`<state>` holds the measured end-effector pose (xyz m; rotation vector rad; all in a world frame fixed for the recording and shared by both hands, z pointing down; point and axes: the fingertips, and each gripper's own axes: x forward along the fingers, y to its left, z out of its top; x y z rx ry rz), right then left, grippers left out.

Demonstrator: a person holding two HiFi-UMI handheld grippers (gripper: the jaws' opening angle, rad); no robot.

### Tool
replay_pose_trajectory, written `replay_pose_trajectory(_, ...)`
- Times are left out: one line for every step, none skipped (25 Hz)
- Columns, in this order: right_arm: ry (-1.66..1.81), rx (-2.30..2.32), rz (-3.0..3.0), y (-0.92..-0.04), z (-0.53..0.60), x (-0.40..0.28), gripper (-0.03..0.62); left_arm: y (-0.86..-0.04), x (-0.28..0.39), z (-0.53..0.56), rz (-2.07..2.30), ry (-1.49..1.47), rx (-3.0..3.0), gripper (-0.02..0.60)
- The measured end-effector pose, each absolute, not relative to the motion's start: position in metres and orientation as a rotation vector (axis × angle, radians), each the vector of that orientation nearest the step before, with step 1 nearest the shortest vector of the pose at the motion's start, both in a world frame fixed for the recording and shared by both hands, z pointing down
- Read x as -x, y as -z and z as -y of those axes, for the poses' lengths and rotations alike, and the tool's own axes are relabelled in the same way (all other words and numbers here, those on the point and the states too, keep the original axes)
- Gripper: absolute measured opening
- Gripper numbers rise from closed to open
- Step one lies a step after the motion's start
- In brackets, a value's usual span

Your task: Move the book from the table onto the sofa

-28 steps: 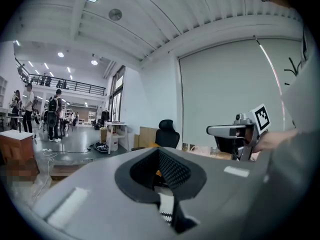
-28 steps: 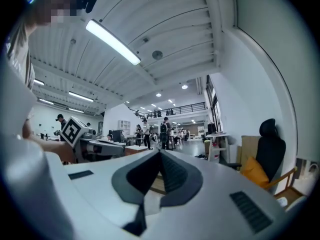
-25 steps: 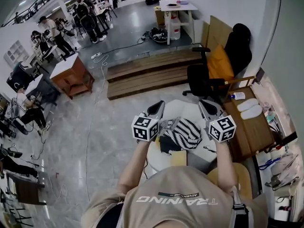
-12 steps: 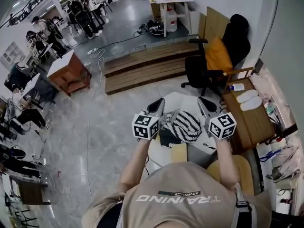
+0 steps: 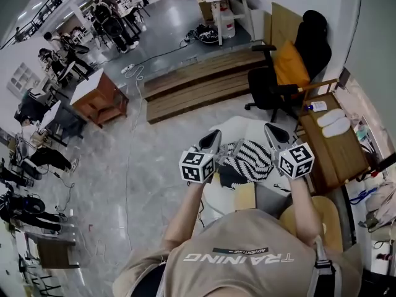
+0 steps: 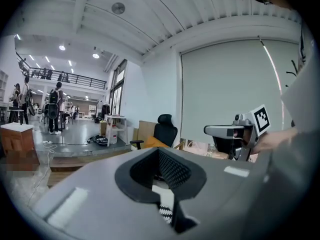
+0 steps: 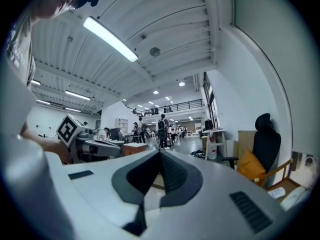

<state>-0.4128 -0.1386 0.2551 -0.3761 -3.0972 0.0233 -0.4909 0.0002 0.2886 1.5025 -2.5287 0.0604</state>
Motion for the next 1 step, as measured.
replay_pose_trajectory(-0.022,0.369,3.098,-0.2553,0.1405,0.4127,0.005,-0.2885,0.4916,0.0002,2.531,-0.061,-1.496,0.006)
